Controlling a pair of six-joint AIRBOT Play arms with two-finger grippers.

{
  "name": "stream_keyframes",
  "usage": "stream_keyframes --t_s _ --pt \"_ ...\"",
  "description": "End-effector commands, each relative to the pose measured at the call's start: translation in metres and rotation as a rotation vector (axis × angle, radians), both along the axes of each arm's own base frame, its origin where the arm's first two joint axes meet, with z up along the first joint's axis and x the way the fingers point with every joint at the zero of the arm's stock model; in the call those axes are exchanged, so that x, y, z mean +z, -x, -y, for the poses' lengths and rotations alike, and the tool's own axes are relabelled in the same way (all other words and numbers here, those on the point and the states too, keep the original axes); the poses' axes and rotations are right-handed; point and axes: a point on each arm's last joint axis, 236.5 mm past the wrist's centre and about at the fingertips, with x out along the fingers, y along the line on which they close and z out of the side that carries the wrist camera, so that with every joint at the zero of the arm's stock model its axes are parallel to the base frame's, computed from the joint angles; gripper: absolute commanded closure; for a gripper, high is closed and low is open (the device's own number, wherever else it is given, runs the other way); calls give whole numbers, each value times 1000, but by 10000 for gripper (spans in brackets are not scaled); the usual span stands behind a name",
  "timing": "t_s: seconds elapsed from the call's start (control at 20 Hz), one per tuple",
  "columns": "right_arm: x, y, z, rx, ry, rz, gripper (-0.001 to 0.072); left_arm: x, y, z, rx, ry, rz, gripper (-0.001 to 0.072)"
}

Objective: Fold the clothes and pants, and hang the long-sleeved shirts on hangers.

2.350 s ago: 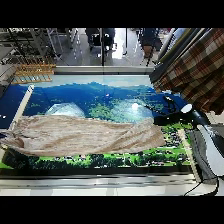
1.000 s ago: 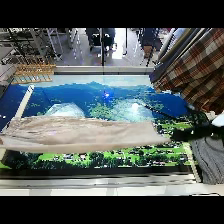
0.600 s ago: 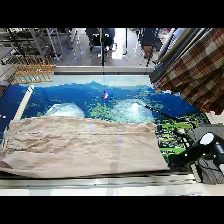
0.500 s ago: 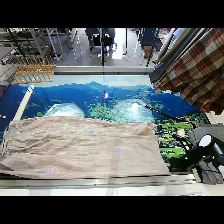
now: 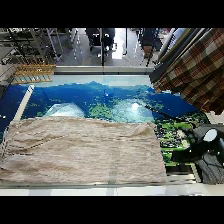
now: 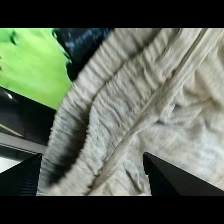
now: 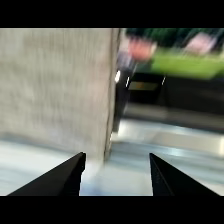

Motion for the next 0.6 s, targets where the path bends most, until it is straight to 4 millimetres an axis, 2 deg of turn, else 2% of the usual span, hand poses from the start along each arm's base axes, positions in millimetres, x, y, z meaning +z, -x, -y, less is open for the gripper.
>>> stream_keyframes --t_s 0.0,0.05,0.1,0.15,0.25,0.3,0.35,0.4,0.55 --pt "49 -122 34 -299 66 431 227 38 -28 -31 198 -103 4 42" --pt "58 -151 31 -373 7 521 258 51 -40 -33 244 -114 32 97" --pt "57 -173 25 -439 -71 556 288 64 -59 -29 245 -107 102 144" --pt "48 -190 19 -503 -152 556 287 76 -78 -22 244 -88 176 196" --pt "19 -211 6 -575 -279 486 286 101 -115 -1 195 -26 334 378" --pt "4 -217 -1 -592 -332 433 286 113 -132 13 163 18 410 510" --pt "-11 -221 -6 -599 -370 375 286 123 -146 24 130 50 472 608" --pt "-23 -222 -11 -590 -399 321 288 133 -157 35 105 81 521 647" --pt "-43 -225 -16 -558 -429 239 290 143 -174 56 63 127 565 654"
